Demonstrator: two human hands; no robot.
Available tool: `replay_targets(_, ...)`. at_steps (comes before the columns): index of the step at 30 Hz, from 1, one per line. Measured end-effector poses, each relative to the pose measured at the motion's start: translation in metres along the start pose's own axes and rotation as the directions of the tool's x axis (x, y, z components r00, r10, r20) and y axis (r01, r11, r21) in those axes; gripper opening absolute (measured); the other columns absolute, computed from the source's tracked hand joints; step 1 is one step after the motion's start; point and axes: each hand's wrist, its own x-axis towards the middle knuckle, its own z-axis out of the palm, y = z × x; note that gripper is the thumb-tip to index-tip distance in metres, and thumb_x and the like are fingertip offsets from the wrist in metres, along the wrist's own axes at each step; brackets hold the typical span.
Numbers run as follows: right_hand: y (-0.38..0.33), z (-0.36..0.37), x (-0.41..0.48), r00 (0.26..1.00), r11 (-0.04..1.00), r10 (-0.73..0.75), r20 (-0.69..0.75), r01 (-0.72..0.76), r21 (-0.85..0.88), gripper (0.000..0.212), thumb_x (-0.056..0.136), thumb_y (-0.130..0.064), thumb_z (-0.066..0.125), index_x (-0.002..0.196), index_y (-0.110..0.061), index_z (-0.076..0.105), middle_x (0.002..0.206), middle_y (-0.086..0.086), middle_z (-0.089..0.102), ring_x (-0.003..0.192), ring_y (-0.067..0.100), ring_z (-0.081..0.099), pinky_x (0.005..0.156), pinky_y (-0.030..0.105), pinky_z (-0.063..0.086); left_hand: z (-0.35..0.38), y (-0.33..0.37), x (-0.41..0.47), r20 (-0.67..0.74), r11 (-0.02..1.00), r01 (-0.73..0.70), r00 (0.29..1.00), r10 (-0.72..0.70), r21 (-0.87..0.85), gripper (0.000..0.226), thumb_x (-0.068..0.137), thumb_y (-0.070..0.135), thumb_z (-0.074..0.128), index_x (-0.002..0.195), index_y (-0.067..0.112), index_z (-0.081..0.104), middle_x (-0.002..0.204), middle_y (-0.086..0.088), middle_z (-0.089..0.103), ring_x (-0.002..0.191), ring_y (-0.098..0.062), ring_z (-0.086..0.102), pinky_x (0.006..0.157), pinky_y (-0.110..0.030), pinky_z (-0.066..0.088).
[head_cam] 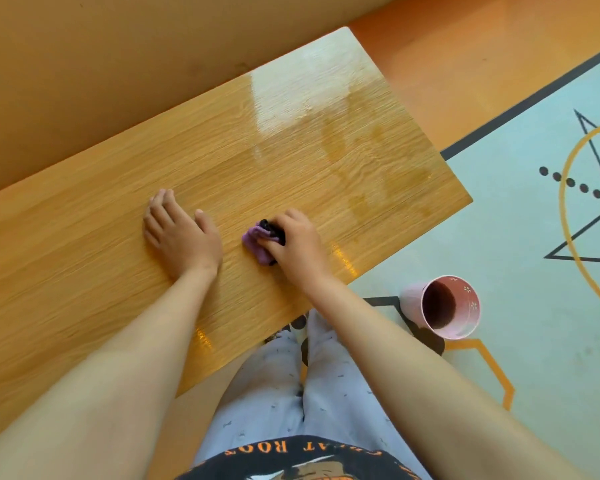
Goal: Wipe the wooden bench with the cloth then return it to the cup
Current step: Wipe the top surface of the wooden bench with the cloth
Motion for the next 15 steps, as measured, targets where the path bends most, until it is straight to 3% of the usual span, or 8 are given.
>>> replay_targets(3, 0.024, -0.03, -0.005, 0.986, 0.996, 0.087, -0.142, -0.087, 0.008, 0.017, 0.082, -0.022, 0.069, 0.091, -0.008, 0.066, 0.089, 0.004, 0.056, 0.087, 0.019, 0.054, 0.07, 0.025, 0.037, -0.001, 0.001, 0.0, 0.009, 1.0, 0.0, 1.0, 0.0, 0.001, 0.055, 0.089, 0.029, 0.041, 0.14, 0.007, 0.037, 0.148, -0.009, 0.036, 0.137, -0.032, 0.03, 0.114, -0.047, 0.02)
replay_targets(6, 0.064, -0.083, -0.013, 0.908, 0.973, 0.226, -0.352, -0.231, 0.03, 0.017, 0.083, -0.022, 0.069, 0.093, -0.008, 0.068, 0.091, 0.005, 0.057, 0.087, 0.021, 0.056, 0.069, 0.019, 0.032, -0.003, -0.001, 0.001, 0.016, 1.0, -0.002, 1.0, 0.002, -0.017, 0.055, 0.089, 0.03, 0.042, 0.139, 0.007, 0.039, 0.148, -0.008, 0.037, 0.137, -0.031, 0.03, 0.114, -0.047, 0.02)
replay_targets(8, 0.08, -0.105, -0.023, 0.867, 0.957, 0.271, -0.418, -0.288, 0.025, 0.018, 0.084, -0.024, 0.068, 0.091, -0.008, 0.067, 0.089, 0.002, 0.054, 0.086, 0.023, 0.057, 0.068, 0.018, 0.031, -0.004, -0.003, 0.001, 0.008, 0.998, -0.008, 1.0, 0.009, -0.06, 0.052, 0.088, 0.03, 0.044, 0.136, 0.008, 0.043, 0.147, -0.008, 0.039, 0.137, -0.03, 0.031, 0.114, -0.046, 0.02)
replay_targets(11, 0.078, -0.094, -0.038, 0.881, 0.959, 0.258, -0.397, -0.284, -0.007, 0.015, 0.083, -0.021, 0.068, 0.09, -0.007, 0.066, 0.087, 0.001, 0.053, 0.084, 0.022, 0.055, 0.068, 0.018, 0.031, -0.003, -0.004, -0.001, -0.004, 0.996, -0.021, 1.0, 0.02, -0.09, 0.049, 0.087, 0.029, 0.045, 0.132, 0.01, 0.047, 0.145, -0.007, 0.041, 0.135, -0.03, 0.033, 0.113, -0.047, 0.021)
replay_targets(15, 0.043, -0.038, -0.077, 0.975, 0.991, 0.13, -0.18, -0.134, -0.011, 0.013, 0.083, -0.02, 0.069, 0.092, -0.011, 0.067, 0.089, 0.002, 0.054, 0.086, 0.018, 0.053, 0.074, 0.023, 0.04, -0.004, -0.001, -0.001, 0.013, 0.999, -0.028, 1.0, 0.029, -0.036, 0.049, 0.089, 0.028, 0.043, 0.134, 0.009, 0.043, 0.147, -0.009, 0.038, 0.137, -0.032, 0.031, 0.113, -0.048, 0.02)
